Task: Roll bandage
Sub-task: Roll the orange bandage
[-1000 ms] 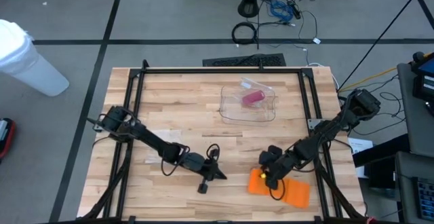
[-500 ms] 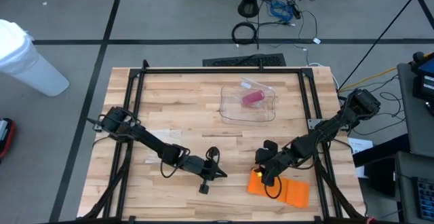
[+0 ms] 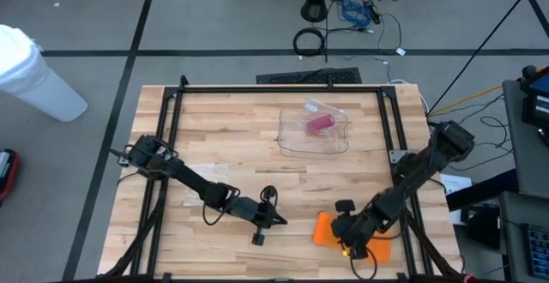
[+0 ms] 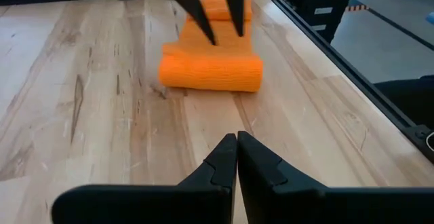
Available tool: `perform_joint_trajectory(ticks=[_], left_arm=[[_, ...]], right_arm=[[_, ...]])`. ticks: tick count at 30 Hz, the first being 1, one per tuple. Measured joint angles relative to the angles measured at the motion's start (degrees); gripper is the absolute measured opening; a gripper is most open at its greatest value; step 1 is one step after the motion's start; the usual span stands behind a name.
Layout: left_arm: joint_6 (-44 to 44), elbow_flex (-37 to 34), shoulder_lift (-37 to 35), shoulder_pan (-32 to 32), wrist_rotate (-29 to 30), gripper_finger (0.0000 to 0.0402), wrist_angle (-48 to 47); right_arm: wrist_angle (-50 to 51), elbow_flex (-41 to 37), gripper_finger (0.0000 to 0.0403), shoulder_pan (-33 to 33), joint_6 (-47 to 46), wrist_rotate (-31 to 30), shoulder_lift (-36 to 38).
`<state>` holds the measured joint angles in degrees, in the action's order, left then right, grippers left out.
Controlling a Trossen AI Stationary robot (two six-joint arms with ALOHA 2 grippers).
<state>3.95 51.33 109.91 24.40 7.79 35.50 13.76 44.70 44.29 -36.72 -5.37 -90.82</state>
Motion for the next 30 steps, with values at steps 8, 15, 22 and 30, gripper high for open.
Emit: perform_joint_trajectory(ticks=[8,15,22,30], left_arm=[[-1.7,0.0,0.0,0.0,0.0,0.0018,0.0],[-1.6,0.0,0.0,0.1,0.0,0.0018,0.1],[-1.4,0.0,0.0,0.4,0.0,0.0018,0.0],[-6.9,0.5,3.0,0.8,6.1,0.0018,6.8]], right_arm=[[-11.5,0.0,0.0083,-0.7,2.3,4.3,-7.4],[-19.7,0.0,0.0048,-4.5,9.5,0.9,-10.1],[-23.7,0.0,0.0034,-8.9,12.0,-1.1,-10.1],[-23.8,0.0,0.0031,-9.8,10.1,-0.8,-10.1]])
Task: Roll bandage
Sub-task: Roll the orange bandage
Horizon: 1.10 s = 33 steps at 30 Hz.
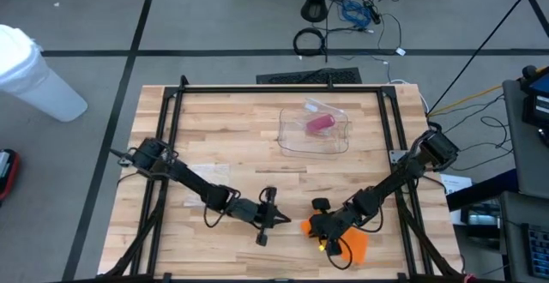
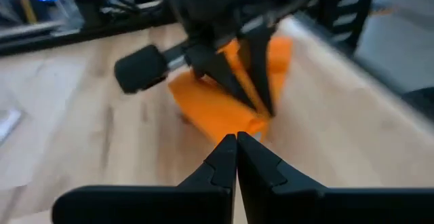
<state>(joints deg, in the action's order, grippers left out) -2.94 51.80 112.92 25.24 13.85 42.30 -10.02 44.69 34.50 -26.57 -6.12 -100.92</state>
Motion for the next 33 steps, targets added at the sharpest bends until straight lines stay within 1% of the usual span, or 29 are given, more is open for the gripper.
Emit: perform_joint_trajectory(ticks=[2,5,8,10,13,19,22,26,33], left_arm=[[-3.3,1.3,2.5,0.0,2.3,0.0018,0.5],[-7.8,4.2,6.3,0.0,3.7,0.0018,0.5],[-8.3,7.3,10.2,0.0,3.8,0.0023,0.3],[-8.3,8.8,11.7,0.0,3.8,0.0036,-0.1],[-7.2,9.6,12.4,0.0,4.0,0.0071,0.1],[-1.6,9.6,12.2,0.0,4.6,0.0163,-0.6],[1.1,9.6,13.0,-0.2,4.7,0.0189,-0.7],[2.6,9.7,14.1,-0.6,5.5,0.0193,-1.1],[2.6,12.4,14.2,-0.8,6.0,0.0193,-0.7]], right_arm=[[-0.1,0.0,0.0031,0.0,-0.8,0.0,0.0],[-0.3,0.0,0.0031,0.0,-2.0,0.0,0.0],[-0.4,0.0,0.0031,0.0,-2.8,0.0,0.0],[-0.4,0.0,0.0031,0.1,-2.9,0.1,0.1],[-0.4,0.0,0.0031,0.1,-3.1,0.1,0.1],[-0.4,0.0,0.0031,0.1,-3.4,0.1,0.1],[-0.5,0.0,0.0031,0.1,-3.4,0.1,0.1],[-0.9,0.0,0.0031,-0.1,-4.1,0.1,0.1],[-2.2,0.0,0.0031,-0.1,-4.1,0.1,0.1]])
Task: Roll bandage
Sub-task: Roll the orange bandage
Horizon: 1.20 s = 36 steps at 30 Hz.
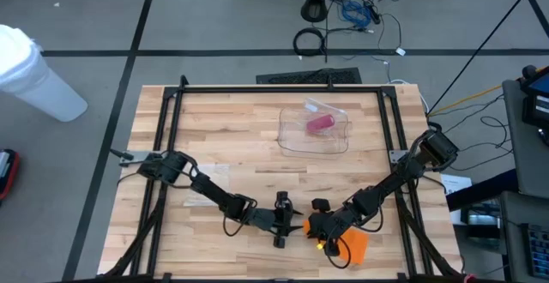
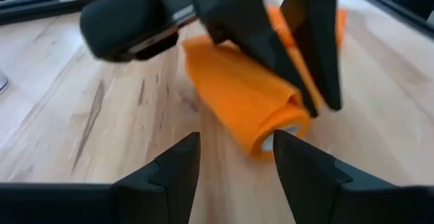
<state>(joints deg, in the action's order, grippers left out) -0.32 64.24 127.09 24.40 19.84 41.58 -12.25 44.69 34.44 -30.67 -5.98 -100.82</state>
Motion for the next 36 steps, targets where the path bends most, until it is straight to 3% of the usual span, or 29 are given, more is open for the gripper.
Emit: perform_joint_trajectory(ticks=[11,16,36], left_arm=[[0.0,0.2,0.3,-0.1,-1.9,0.0193,0.1],[0.0,2.6,4.1,0.0,-3.3,0.0193,0.2],[1.3,4.0,5.0,0.0,-1.7,0.0193,-1.4]], right_arm=[[0.0,0.0,0.0031,0.0,-0.2,-1.4,0.0],[0.0,0.0,0.0031,-0.1,-1.1,-3.1,0.0],[0.4,0.0,0.0031,2.1,-3.3,-5.0,0.0]])
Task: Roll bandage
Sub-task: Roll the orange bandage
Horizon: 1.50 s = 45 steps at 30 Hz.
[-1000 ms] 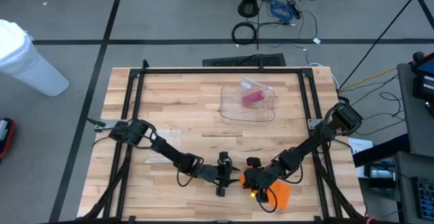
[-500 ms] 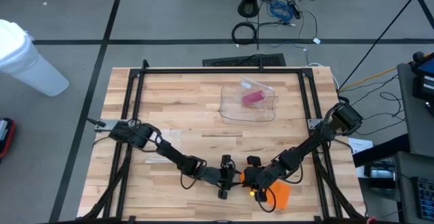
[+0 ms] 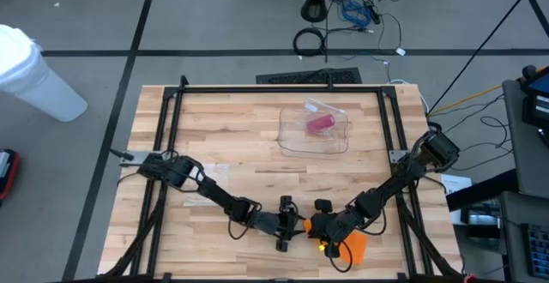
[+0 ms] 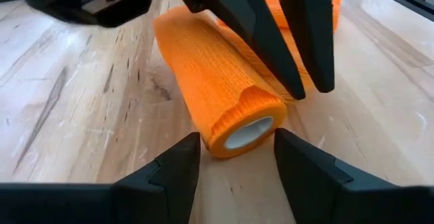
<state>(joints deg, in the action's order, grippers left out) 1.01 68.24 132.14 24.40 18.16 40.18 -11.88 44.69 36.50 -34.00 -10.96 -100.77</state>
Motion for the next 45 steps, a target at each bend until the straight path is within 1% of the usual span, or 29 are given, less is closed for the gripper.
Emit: perform_joint_trajectory(ticks=[2,8,14,19,21,23,26,36,38,40,43,45], left_arm=[[0.2,0.0,0.0,0.0,0.4,0.0193,0.0],[-0.2,0.0,0.0,0.3,2.6,0.0193,0.0],[-1.9,-0.1,-0.3,0.3,3.0,0.0193,-0.1],[-6.3,-0.3,-3.1,0.2,4.5,0.0193,-5.0],[-7.5,-0.3,-3.9,-0.1,4.4,0.0193,-7.0],[-7.5,-0.3,-3.9,-0.4,3.5,0.0193,-7.1],[-7.2,-0.3,-3.9,-0.9,0.6,0.0193,-6.4],[-5.7,-0.3,-4.0,-1.4,-0.7,0.0193,-3.0],[-4.4,-0.3,-4.0,-1.7,-0.8,0.0186,-2.3],[-4.1,-0.2,-3.4,-2.0,-1.6,0.0170,-0.1],[-2.9,-0.1,-1.6,-2.2,-2.8,0.0135,2.7],[-2.9,0.4,-0.6,-2.2,-3.5,0.0111,2.4]], right_arm=[[0.0,0.0,0.0031,0.4,-0.5,-1.2,0.0],[0.0,0.0,0.0031,0.9,-1.6,-1.6,0.0],[0.0,0.0,0.0031,1.7,-2.5,-2.7,0.0],[0.1,0.0,0.0031,2.3,-4.0,-2.8,0.0],[0.1,0.0,0.0031,2.4,-4.4,-2.8,0.0],[0.0,0.0,0.0031,2.5,-4.4,-2.8,0.0],[0.1,0.0,0.0031,2.5,-4.4,-2.9,0.0],[0.0,0.0,0.0031,2.5,-5.9,-3.0,0.0],[0.0,0.0,0.0031,2.5,-5.9,-3.0,0.0],[-0.1,0.0,0.0031,2.5,-5.9,-3.1,0.0],[-0.2,0.0,0.0031,2.5,-5.9,-5.5,0.0],[-0.2,0.0,0.0031,2.5,-5.9,-5.9,0.0]])
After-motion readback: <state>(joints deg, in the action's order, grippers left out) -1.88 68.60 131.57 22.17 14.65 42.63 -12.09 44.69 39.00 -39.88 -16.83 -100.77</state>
